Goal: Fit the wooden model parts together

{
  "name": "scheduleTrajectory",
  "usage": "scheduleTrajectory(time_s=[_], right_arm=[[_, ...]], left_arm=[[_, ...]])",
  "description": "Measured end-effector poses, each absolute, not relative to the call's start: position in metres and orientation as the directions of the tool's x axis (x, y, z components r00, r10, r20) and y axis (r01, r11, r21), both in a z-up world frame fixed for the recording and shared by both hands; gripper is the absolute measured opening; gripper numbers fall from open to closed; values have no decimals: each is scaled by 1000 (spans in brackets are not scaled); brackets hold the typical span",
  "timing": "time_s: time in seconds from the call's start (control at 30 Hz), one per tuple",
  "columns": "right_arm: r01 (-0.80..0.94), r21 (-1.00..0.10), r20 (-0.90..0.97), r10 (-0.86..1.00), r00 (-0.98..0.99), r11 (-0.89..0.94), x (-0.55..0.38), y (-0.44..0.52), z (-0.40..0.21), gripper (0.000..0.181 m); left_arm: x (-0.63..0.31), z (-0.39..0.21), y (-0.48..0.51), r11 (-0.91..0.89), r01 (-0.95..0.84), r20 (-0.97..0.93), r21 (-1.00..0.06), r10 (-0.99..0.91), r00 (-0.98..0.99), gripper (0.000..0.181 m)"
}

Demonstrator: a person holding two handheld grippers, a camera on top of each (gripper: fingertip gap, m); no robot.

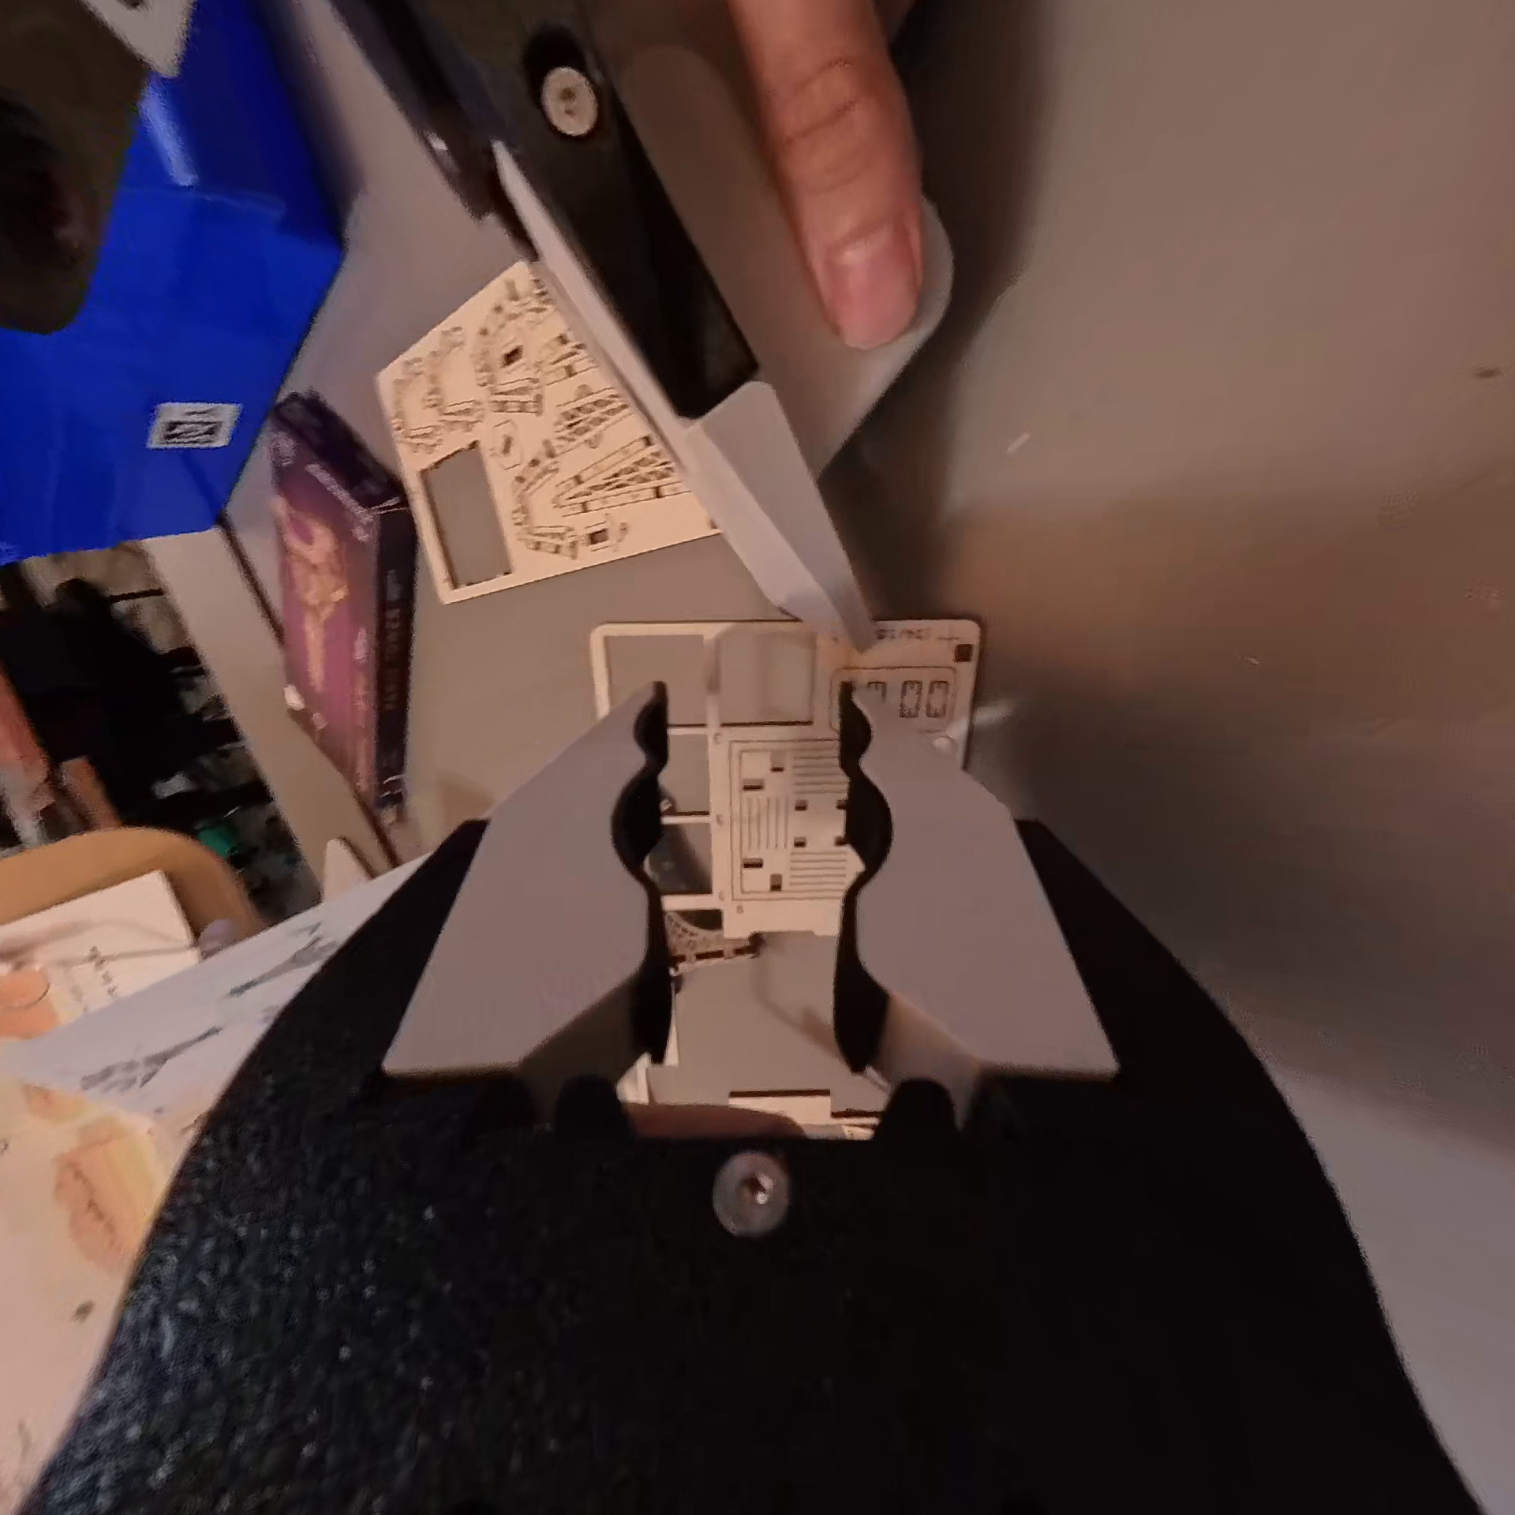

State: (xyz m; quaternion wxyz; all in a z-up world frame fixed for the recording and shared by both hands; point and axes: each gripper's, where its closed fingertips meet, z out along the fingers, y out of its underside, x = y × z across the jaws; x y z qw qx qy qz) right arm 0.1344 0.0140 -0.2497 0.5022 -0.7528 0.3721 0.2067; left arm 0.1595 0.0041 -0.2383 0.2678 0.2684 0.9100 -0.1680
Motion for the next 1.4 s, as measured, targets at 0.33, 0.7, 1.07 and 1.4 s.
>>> scheduleTrajectory(time_s=[0.33,0.7,1.07,1.4], right_arm=[[-768,-596,-677,-369,637,-233,134,14,-253,2],[-773,-596,-688,-357,632,-217,135,15,-251,3],[-774,-595,-691,-354,630,-216,134,15,-251,2],[-770,-596,-680,-369,634,-226,134,15,-253,3]], left_arm=[[160,-247,4,813,557,-420,-173,450,-788,34],[154,-244,8,816,515,-393,-264,397,-829,65],[165,-240,5,804,568,-476,-175,436,-764,46],[165,-245,4,797,589,-418,-134,493,-763,46]])
